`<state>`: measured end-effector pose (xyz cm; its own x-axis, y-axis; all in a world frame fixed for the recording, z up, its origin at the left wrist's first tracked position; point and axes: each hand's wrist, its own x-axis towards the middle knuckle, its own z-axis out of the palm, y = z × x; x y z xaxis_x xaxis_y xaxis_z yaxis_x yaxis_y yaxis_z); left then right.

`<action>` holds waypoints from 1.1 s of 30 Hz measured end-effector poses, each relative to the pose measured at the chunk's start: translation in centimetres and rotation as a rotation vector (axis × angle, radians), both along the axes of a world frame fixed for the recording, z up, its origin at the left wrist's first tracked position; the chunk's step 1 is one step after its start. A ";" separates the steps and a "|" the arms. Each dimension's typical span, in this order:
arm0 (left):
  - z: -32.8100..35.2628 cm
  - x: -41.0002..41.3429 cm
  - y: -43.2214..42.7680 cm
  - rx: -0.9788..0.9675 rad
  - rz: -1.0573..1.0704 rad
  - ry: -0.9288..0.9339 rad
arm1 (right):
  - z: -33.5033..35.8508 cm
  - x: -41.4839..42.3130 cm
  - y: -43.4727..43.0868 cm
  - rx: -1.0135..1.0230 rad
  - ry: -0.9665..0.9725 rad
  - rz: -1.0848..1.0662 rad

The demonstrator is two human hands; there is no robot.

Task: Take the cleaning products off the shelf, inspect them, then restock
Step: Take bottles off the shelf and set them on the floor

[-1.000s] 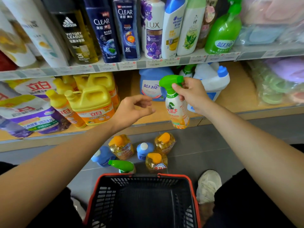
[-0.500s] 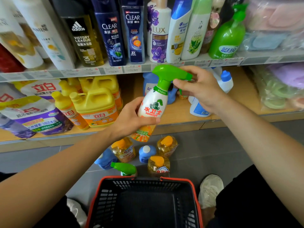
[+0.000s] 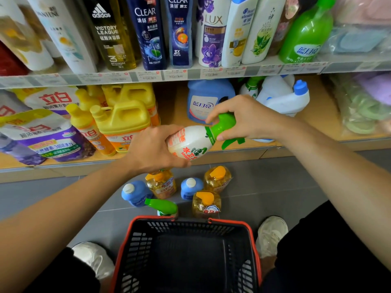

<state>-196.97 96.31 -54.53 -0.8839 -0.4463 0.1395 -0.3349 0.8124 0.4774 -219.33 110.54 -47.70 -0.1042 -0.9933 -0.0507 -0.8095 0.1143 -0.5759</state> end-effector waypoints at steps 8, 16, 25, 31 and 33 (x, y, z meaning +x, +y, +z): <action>0.4 0.9 -0.2 -0.170 0.012 0.032 | -0.6 0.1 -0.8 0.044 -0.145 -0.055; 0.7 0.7 -0.8 0.457 -0.048 -0.033 | -0.5 0.9 -0.5 -0.026 -0.115 0.079; 0.8 0.4 0.1 0.329 -0.030 -0.041 | -0.8 0.1 -0.3 -0.060 -0.250 -0.001; 0.7 0.3 0.4 0.413 -0.004 -0.048 | -1.1 0.0 -0.4 -0.076 -0.260 -0.023; 0.5 0.1 0.7 0.475 0.048 -0.026 | -1.4 -0.1 -0.4 -0.128 -0.208 -0.068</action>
<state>-196.89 96.98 -54.04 -0.8613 -0.4957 -0.1116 -0.3832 0.4896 0.7832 -219.44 110.15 -49.11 -0.1715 -0.9840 0.0478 -0.6653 0.0799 -0.7423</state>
